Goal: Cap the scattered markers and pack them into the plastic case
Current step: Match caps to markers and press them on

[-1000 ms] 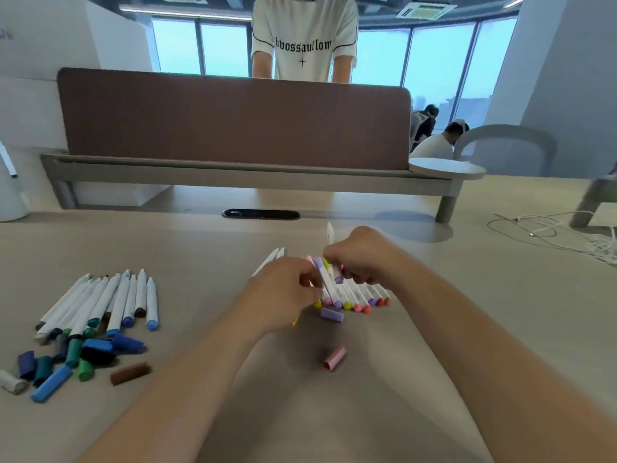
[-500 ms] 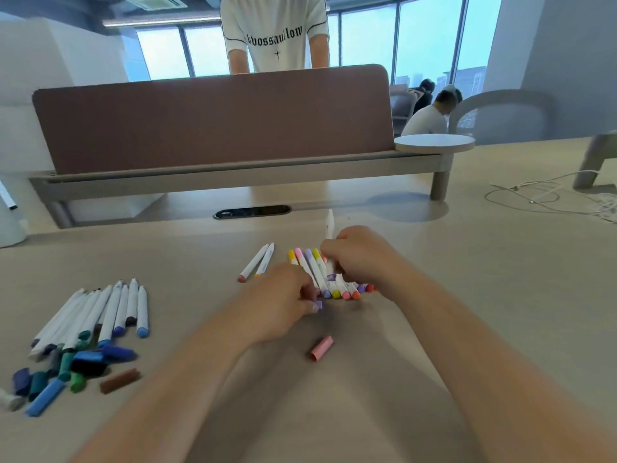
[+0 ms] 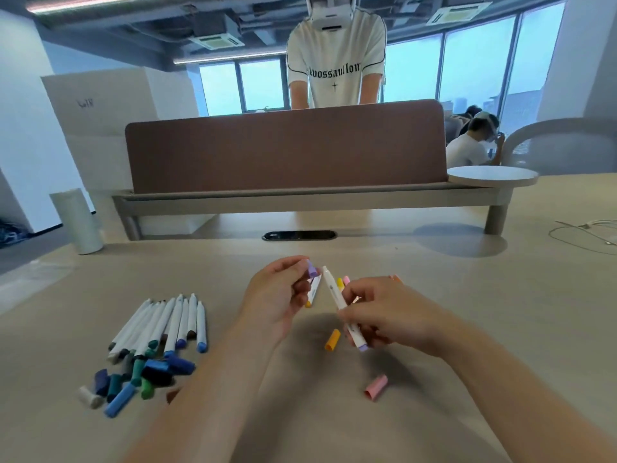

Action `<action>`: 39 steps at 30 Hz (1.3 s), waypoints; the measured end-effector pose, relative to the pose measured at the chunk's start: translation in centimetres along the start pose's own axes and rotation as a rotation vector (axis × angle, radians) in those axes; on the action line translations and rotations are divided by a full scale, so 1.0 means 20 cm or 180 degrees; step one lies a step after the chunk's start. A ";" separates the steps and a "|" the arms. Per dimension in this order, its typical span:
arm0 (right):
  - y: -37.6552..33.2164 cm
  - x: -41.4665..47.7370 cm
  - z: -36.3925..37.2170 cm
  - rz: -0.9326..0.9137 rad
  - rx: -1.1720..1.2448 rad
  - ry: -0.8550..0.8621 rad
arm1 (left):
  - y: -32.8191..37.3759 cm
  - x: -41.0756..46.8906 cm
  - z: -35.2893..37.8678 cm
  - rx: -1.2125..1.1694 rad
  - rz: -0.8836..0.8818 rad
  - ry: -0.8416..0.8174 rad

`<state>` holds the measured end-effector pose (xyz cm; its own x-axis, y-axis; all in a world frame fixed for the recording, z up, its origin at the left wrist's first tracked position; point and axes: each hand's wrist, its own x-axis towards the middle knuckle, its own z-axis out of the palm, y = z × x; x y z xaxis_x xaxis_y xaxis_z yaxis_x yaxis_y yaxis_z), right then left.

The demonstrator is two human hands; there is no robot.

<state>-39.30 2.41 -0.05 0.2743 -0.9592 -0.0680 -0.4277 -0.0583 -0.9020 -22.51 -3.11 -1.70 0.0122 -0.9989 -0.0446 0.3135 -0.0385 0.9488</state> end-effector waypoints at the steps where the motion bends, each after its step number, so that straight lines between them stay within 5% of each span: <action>1: 0.00 0.00 0.00 0.0018 -0.0039 -0.0045 | 0.00 0.00 0.00 -0.0030 -0.0012 0.0025; 25: -0.02 0.07 0.04 -0.0296 -0.1092 0.0482 | 0.01 -0.02 0.00 0.1232 0.0731 0.0232; 39: -0.07 0.35 0.10 0.1071 -0.2896 0.0578 | 0.09 0.02 -0.09 0.2188 0.0519 0.0415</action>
<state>-35.02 -3.70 -0.02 -0.0870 -0.9882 -0.1258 -0.9794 0.1079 -0.1706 -20.20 -3.59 -0.48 0.1347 -0.9838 0.1183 -0.3705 0.0607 0.9268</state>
